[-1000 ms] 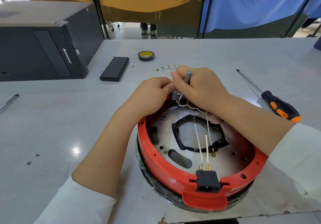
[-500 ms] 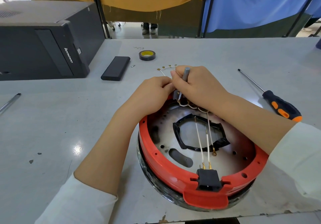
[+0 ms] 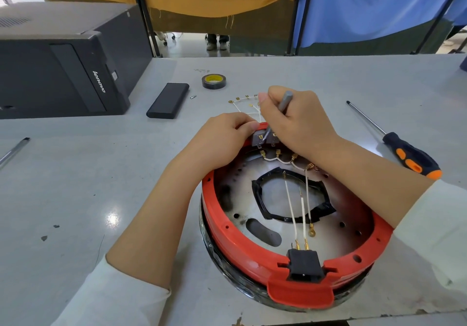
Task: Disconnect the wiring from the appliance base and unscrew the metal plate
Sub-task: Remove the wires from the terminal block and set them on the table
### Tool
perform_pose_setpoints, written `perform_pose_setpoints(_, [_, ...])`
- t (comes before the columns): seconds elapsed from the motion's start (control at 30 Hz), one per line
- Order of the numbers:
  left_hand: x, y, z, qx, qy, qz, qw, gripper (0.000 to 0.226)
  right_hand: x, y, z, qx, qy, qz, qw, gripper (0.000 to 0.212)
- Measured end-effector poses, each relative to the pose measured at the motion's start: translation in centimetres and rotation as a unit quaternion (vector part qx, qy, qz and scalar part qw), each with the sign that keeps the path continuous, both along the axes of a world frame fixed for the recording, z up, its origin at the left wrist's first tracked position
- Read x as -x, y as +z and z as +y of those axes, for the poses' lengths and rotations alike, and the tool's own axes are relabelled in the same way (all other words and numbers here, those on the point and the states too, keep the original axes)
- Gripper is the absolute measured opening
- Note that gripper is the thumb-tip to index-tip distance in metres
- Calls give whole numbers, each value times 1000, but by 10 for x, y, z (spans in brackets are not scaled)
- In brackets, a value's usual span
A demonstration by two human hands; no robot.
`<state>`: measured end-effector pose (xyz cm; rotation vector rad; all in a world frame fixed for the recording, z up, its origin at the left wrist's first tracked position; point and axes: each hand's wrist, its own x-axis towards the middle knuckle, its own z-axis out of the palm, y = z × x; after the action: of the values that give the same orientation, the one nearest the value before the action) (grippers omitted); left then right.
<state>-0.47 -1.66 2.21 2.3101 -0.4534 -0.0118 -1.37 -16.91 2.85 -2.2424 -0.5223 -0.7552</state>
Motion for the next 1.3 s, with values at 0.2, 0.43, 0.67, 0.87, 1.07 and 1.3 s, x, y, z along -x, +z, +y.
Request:
perform_pose_setpoints(0.2, [1,1,0,-2,0,13,1000,25,1,11,-11,-131,-3,-30,991,37])
perform_pose_setpoints(0.43, [3,2,0,5,-2,21,1000,26,18,49,-26,-74,92,65,991,24])
perform_pose_setpoints(0.67, [3,2,0,-10,3,13,1000,26,58,38,-42,257,-12,316,913,31])
perform_pose_setpoints(0.87, [5,3,0,-8,3,16,1000,27,80,9,-31,394,-76,268,876,31])
perform_pose_setpoints(1.07, [6,4,0,-8,4,21,1000,28,86,3,-26,358,-80,248,897,22])
perform_pose_setpoints(1.3, [6,4,0,-10,3,21,1000,28,80,50,-45,227,-54,154,960,17])
